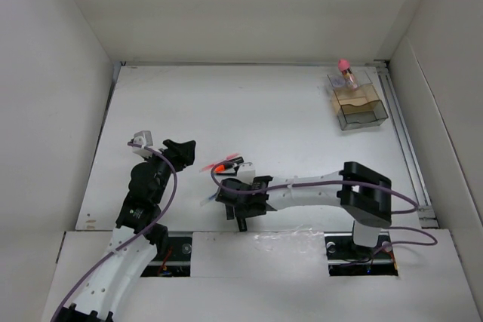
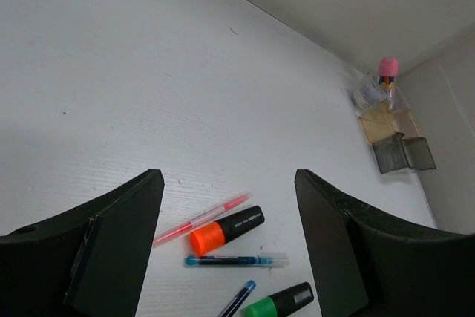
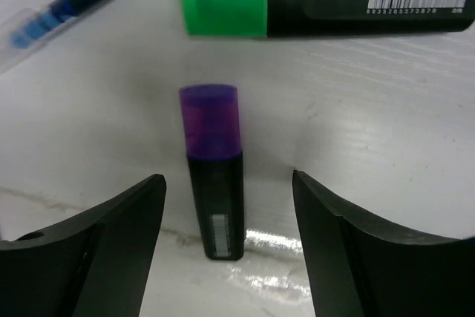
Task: Sort the stationery into containers
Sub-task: Pick up the pen from the center of the board.
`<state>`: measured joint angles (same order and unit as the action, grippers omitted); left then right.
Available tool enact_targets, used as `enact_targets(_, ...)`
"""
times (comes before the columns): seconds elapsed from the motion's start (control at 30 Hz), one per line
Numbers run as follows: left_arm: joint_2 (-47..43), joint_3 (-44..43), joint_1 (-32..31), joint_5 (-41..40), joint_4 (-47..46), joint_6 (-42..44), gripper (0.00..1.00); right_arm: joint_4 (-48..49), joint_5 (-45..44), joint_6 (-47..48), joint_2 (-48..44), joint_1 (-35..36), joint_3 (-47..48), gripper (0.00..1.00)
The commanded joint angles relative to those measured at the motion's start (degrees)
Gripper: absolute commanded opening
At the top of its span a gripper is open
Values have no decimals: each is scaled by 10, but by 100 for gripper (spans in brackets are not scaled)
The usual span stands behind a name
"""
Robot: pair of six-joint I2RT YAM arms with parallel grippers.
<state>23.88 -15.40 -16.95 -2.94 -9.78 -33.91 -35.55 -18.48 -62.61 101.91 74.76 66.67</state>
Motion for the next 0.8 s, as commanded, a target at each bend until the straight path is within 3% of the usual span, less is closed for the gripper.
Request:
enact_targets(0.0,-8,-8,-3,-10,-4,2,69,24,-35,17,35,5,30,74)
enact_targets(0.13,-9,-8,-3,-10,-4,2,69,17,-41,12,49,5,30,63)
enact_targets(0.23,-9,-13,-3,-15,-4,2,69,23,-34,12,44,5,15,44)
enact_targets(0.27,-14,-13,-3,-15,1,2,69,23,-28,12,44,5,8,30)
enact_targets(0.43,-14,-13,-3,-21,1,7,69,23,-17,20,17,10,-2,1)
enact_targets(0.63,-14,-13,-3,-15,1,7,69,10,-32,45,-91,10,7,0)
enact_targets(0.77,-14,-8,-3,1,-17,7,69,15,-47,78,-174,-65,31,0)
